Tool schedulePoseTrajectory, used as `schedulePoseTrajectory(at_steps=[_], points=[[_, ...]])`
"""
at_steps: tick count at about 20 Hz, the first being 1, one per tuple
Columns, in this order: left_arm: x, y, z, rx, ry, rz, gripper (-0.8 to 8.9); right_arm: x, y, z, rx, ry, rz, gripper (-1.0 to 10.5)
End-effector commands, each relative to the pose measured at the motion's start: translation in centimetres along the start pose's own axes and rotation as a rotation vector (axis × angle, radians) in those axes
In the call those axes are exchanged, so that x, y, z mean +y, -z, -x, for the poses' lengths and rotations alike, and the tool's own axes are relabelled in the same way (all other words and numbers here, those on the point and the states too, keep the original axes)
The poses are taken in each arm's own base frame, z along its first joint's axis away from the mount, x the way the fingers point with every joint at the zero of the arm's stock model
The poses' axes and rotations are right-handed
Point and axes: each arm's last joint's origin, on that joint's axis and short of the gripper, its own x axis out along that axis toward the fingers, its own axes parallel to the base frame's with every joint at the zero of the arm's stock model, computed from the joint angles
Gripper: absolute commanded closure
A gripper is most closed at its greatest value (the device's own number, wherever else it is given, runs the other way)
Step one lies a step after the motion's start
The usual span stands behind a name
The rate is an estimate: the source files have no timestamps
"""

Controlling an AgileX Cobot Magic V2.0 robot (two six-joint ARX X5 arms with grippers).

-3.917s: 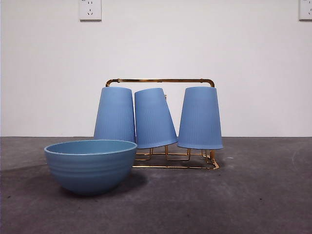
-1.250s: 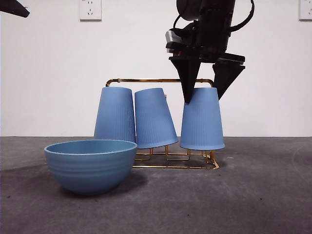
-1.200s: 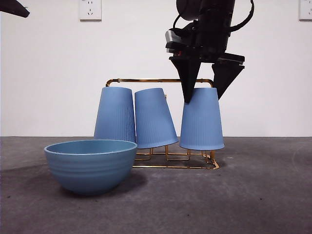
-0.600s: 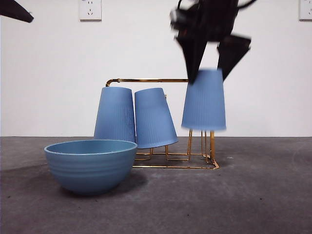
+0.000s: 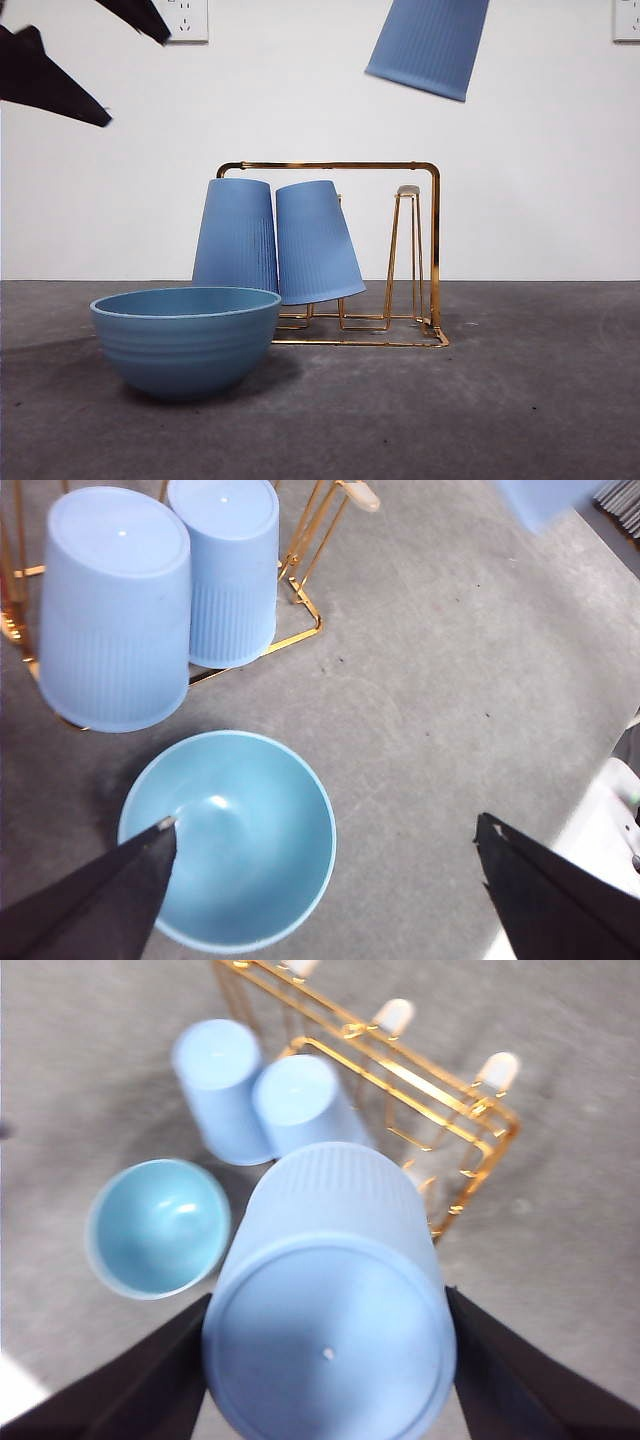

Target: Right arm lift cup from the cupboard, then place it on the right of the bowl

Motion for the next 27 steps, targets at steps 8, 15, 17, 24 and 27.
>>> schedulePoseTrajectory(at_steps=[8,15,17,24,27], points=[[1.8,-1.0,-4.3,0.059,0.116,0.082,3.44,-1.0,9.3,-5.0,-0.199,-0.221,-0.035,7.3],[3.4,-1.0,-7.6,0.096,0.249,0.164,3.47,-2.6,12.4,-10.1,-0.317,-0.443,-0.176,7.3],[3.8,-1.1,-8.6,0.098,0.338,0.205,3.48,-3.2,13.0,-10.8,-0.355,-0.488,-0.224,7.3],[5.1,-1.6,-10.9,0.109,0.612,0.321,3.48,-4.7,13.0,-14.2,-0.317,-0.673,-0.301,7.3],[5.5,-1.8,-11.3,0.111,0.682,0.344,3.5,-5.1,12.8,-16.2,-0.287,-0.75,-0.332,7.3]])
